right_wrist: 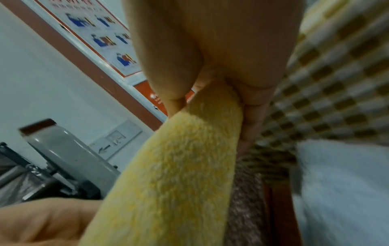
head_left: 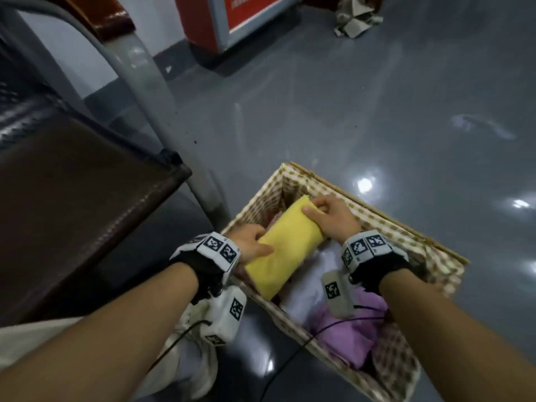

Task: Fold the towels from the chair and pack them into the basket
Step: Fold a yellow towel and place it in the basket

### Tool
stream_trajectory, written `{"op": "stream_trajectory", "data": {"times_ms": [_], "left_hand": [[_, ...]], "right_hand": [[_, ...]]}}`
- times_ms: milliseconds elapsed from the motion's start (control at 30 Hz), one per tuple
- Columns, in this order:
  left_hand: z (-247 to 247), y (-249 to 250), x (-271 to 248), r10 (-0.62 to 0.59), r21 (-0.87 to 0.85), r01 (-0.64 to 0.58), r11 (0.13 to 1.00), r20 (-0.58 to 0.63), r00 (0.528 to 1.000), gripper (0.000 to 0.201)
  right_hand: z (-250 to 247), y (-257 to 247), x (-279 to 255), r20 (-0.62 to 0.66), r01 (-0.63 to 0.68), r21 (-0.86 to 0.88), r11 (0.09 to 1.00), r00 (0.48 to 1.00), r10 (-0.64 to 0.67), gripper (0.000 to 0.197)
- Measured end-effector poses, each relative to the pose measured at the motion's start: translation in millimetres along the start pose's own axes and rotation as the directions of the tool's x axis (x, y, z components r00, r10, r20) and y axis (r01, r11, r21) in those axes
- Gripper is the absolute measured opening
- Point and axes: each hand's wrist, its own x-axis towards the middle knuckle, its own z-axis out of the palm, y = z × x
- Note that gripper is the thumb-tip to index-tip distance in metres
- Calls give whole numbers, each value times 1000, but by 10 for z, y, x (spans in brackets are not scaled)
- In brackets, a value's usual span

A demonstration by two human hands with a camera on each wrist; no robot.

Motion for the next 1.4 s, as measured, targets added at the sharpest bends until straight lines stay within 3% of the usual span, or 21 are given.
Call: {"op": "stream_trajectory", "data": {"times_ms": [133, 267, 333, 500, 633, 767, 867, 1000, 1100, 1200, 1267, 1333, 1400], "left_hand": [[40, -125, 121, -77, 89, 79, 993, -20, 997, 39], [-35, -194, 28, -89, -31, 87, 996, -71, 994, 43], [-123, -211, -84, -67, -116, 54, 992, -112, 991, 34], [-535, -246, -617, -41, -232, -18, 973, -248, 968, 14], [-1131, -391, -1365, -48, -369, -129, 920, -436, 899, 7], [-1660, -673, -2278, -133, -456, -232, 859, -637, 759, 5], [-1794, -952, -2889, -204, -479, -298, 826, -746, 633, 7], [-1770, -1531, -3562, -295, -452, -239, 859, -820, 491, 17], [-1646, -2150, -4003, -395, -497, -174, 850, -820, 415, 15], [-1409, -2813, -4353, -489, -561, -118, 819, -792, 365, 9], [-1215, -3247, -4542, -553, -604, -40, 796, -753, 356, 6], [-1006, -3653, -4716, -623, -643, 91, 761, -684, 378, 6], [-812, -3989, -4871, -694, -643, 285, 711, -576, 431, 21]], "right_hand": [[310, 54, 143, 52, -49, -107, 993, 997, 54, 39], [425, -46, 207, 113, -63, -339, 939, 988, 107, 44], [384, -155, 179, 134, -40, -427, 903, 985, 107, 44], [286, -776, -14, 204, 172, -527, 832, 976, -72, 27], [365, -1667, -265, 323, 369, -492, 788, 918, -229, 22], [661, -2682, -576, 428, 597, -451, 664, 797, -426, 20], [1019, -3420, -878, 549, 766, -421, 486, 642, -535, 16], [1642, -4239, -1300, 702, 888, -424, 176, 445, -555, 15], [2209, -4687, -1624, 786, 923, -385, 21, 339, -517, 15], [2838, -4978, -1958, 850, 957, -284, -53, 225, -476, 19], [3272, -5048, -2163, 875, 977, -208, -48, 163, -457, 21], [3701, -5011, -2345, 892, 992, -127, -11, 109, -439, 19], [4111, -4914, -2485, 912, 998, -60, 5, 56, -407, 17]]}}
